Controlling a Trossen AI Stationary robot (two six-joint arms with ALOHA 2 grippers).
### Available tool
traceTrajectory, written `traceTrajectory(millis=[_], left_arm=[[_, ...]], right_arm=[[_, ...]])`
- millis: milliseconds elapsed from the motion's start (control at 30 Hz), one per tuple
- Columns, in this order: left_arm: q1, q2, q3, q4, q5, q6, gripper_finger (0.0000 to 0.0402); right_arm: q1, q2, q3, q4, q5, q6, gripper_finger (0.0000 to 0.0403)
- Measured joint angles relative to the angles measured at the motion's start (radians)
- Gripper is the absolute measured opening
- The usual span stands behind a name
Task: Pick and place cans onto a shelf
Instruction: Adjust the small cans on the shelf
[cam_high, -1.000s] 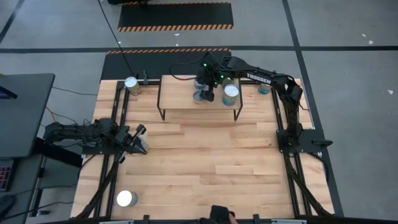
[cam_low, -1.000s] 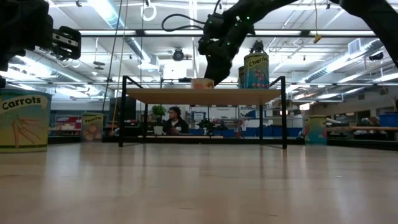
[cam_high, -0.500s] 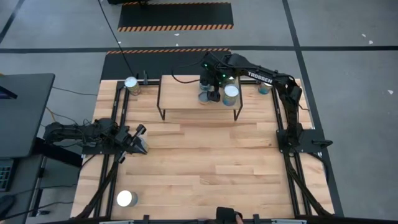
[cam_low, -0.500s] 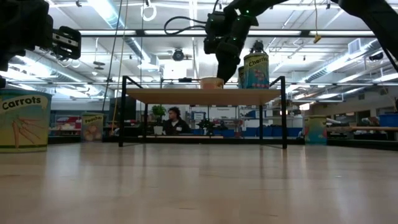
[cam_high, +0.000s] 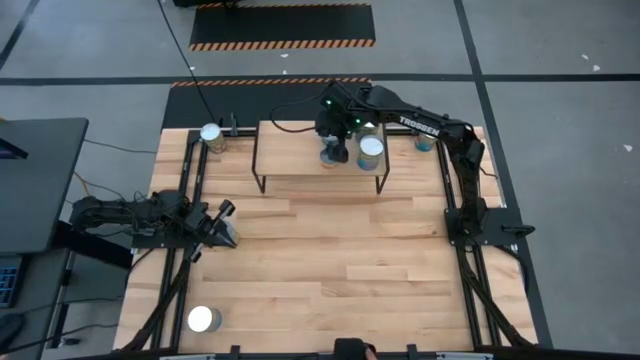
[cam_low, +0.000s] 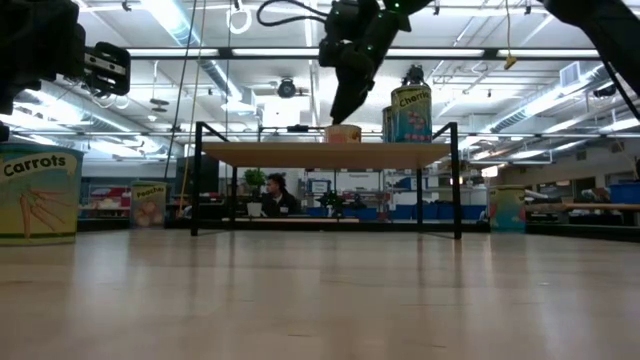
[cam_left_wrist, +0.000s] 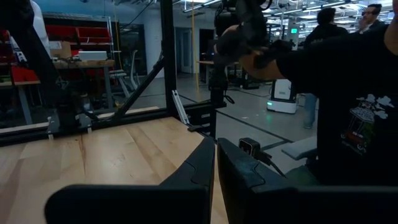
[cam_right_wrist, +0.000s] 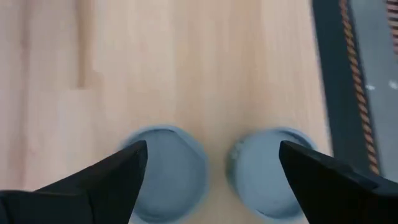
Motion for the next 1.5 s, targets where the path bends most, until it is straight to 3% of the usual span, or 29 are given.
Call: traceTrajectory(millis=[533,1233,1500], left_arm=[[0.000,0.000,0.000,0.000,0.000,0.000,0.0027],[0.000,0.000,0.000,0.000,0.000,0.000,0.0027],[0.000,0.000,0.000,0.000,0.000,0.000,0.0027]], right_arm=[[-0.024,-0.001,-0.104,0.020,-0.047,0.027,0.0373],[-0.023,-0.003,-0.091,-0.064,0.050,0.001,0.0373],[-0.012,0.003,0.001,-0.086,0.082,-0.007,0.0373]])
